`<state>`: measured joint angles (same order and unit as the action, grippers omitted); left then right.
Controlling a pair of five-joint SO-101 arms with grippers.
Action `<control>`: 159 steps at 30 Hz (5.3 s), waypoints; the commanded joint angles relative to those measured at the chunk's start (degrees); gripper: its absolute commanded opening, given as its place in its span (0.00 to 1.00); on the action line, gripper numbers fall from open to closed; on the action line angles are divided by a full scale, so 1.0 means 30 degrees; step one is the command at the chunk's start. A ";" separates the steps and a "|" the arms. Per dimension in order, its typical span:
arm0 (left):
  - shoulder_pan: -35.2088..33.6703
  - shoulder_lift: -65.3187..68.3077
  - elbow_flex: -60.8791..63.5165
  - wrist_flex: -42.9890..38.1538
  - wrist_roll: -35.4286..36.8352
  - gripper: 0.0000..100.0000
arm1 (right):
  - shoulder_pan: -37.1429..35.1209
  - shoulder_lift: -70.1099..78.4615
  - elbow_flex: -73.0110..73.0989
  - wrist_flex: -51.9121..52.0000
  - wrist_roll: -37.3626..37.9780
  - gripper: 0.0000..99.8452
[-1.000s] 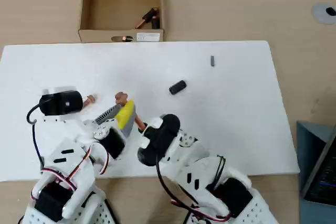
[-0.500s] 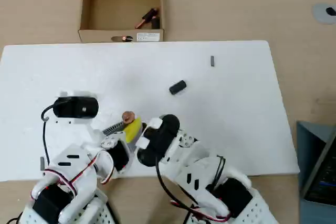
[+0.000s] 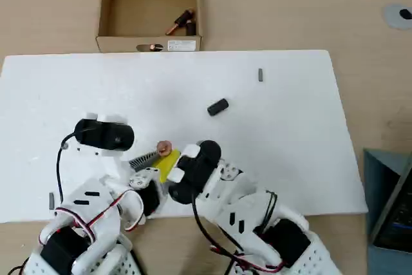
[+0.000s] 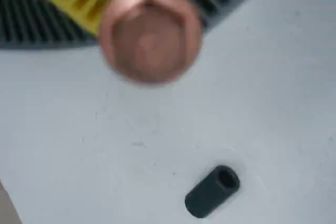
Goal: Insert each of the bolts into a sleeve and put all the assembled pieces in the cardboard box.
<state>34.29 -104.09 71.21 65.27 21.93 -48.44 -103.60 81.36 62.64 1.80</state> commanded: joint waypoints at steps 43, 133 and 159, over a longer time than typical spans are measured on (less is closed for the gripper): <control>-1.3070 -0.0132 0.6711 -0.2960 -0.7795 0.00 | 0.6432 0.5758 -0.7516 -0.0615 0.0000 0.01; -1.3099 -0.0132 0.8088 -0.2960 -0.7766 0.00 | 0.6549 5.7333 -5.9033 -0.1788 0.9670 0.01; -1.3099 -0.0132 0.8088 -0.2989 -0.7766 0.00 | 0.9304 4.9480 -5.8945 1.3275 0.0029 0.01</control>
<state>-4.57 -104.09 95.74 57.54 -1.27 -21.63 50.95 -92.44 100.44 4.44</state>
